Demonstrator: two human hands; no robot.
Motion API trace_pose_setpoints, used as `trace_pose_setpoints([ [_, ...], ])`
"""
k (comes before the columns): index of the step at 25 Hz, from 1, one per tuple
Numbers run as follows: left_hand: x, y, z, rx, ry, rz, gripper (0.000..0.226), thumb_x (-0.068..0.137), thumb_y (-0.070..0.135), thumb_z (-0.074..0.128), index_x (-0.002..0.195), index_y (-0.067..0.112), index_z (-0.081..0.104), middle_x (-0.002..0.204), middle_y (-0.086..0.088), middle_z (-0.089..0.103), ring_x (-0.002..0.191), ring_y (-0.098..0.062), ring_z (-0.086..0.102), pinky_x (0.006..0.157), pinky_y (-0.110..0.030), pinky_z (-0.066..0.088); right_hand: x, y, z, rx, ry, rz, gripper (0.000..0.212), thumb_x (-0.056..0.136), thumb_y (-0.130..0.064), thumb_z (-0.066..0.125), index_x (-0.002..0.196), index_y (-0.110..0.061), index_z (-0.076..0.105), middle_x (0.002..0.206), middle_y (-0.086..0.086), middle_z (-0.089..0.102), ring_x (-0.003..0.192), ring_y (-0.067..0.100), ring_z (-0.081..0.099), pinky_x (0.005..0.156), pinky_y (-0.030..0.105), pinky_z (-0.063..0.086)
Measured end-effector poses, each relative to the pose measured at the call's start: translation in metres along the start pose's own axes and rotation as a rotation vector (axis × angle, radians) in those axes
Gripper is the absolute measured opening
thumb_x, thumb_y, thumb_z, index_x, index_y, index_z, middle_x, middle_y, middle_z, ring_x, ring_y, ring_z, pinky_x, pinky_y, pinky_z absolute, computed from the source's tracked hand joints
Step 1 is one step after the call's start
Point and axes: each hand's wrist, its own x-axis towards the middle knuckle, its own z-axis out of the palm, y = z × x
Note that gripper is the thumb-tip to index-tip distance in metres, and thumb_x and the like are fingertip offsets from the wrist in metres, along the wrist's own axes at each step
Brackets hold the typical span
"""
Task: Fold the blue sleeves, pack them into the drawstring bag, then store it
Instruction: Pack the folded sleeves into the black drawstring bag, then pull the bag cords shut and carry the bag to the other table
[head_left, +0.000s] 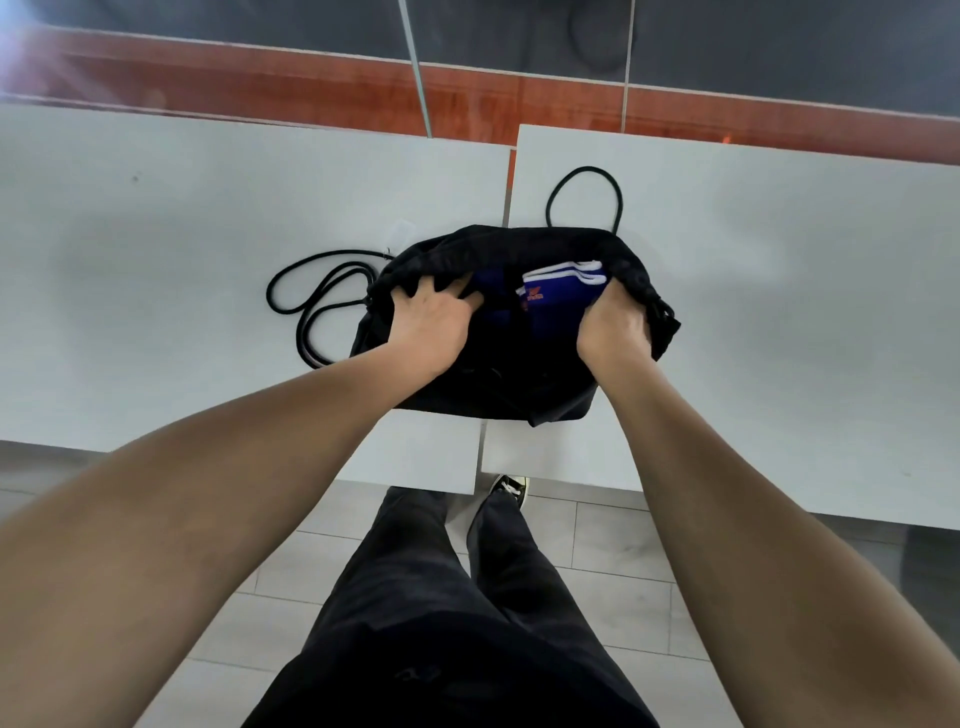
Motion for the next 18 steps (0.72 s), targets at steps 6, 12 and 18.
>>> trace_pose_setpoints([
  [6, 0.001, 0.012, -0.009, 0.097, 0.056, -0.004, 0.048, 0.091, 0.014, 0.057, 0.138, 0.026, 0.05, 0.151, -0.003, 0.041, 0.13, -0.042, 0.036, 0.104, -0.065, 0.031, -0.009, -0.001, 0.001, -0.055, 0.132, -0.119, 0.042, 0.101, -0.009, 0.042, 0.143, -0.011, 0.041, 0.138, 0.015, 0.053, 0.128, 0.031, 0.051, 0.11, 0.035, 0.035],
  [12, 0.002, 0.019, 0.0, 0.053, 0.151, 0.158, 0.067, 0.092, 0.013, 0.054, 0.152, 0.031, 0.032, 0.157, -0.005, 0.033, 0.132, -0.038, 0.039, 0.106, -0.055, 0.034, -0.018, 0.013, 0.014, -0.119, 0.347, -0.48, 0.067, 0.082, -0.014, 0.07, 0.143, -0.011, 0.042, 0.137, 0.013, 0.051, 0.126, 0.036, 0.048, 0.107, 0.044, 0.036],
  [18, 0.003, 0.011, 0.004, 0.025, -0.007, 0.13, 0.06, 0.096, 0.017, 0.051, 0.151, 0.034, 0.036, 0.164, -0.001, 0.021, 0.141, -0.04, 0.027, 0.11, -0.062, 0.028, -0.018, 0.013, 0.024, -0.352, 0.16, -0.583, 0.03, 0.099, -0.033, 0.048, 0.121, -0.015, 0.06, 0.126, 0.005, 0.061, 0.122, 0.03, 0.049, 0.105, 0.044, 0.031],
])
